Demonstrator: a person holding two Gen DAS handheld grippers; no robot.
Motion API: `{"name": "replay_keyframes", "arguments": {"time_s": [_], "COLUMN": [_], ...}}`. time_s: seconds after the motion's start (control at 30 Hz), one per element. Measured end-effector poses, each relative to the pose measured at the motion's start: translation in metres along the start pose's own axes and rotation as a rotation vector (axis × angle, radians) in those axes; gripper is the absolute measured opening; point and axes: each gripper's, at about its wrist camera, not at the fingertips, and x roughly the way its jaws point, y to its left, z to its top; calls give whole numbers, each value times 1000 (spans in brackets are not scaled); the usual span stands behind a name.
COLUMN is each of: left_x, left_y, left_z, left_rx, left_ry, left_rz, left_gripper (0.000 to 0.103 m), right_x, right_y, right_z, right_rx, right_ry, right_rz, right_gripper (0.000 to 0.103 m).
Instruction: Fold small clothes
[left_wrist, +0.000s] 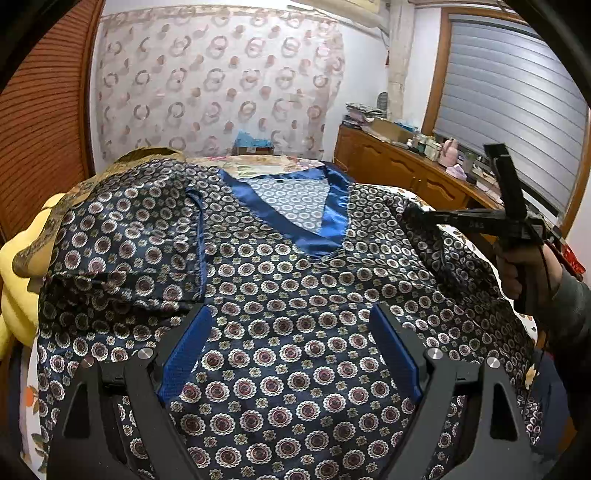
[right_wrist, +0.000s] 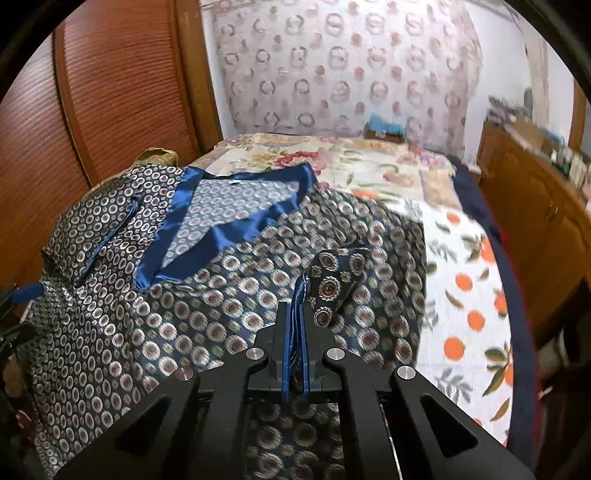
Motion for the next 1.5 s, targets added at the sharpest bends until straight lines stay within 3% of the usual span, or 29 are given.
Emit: {"name": "replay_keyframes", "arguments": {"time_s": [0.1, 0.17, 0.2, 0.23, 0.6, 1.0, 1.23, 1.5], "left_x": [-5, -8, -8, -9, 1, 20, 28, 44], "left_y": [1, 2, 2, 3, 34, 93, 126, 166], "left_z": [0, 2, 3, 5, 29, 71, 95, 117], "left_rx": [8, 10, 10, 8, 27, -12, -28, -34], "left_ry": [-5, -13, -15, -18, -17, -8, 7, 77], "left_rz": [6, 9, 11, 11, 51, 146, 185, 233], "left_gripper": [88, 88, 88, 88, 88, 88, 88, 88], "right_x": [-7, -13, -15, -16, 29, 73, 82, 81], "right_y": [11, 13, 13, 12, -26, -48, -65, -68], "right_z": [11, 14, 14, 14, 14, 37, 37, 32], "right_rx": [-7, -29, -40, -46, -10, 3, 49, 60], "right_ry": [-24, -46, -53, -56, 41, 132, 94, 88], "right_rz": [36, 28, 19, 9, -161, -190, -142, -152], "right_gripper": [8, 30, 47, 52, 55, 55, 58, 65]}}
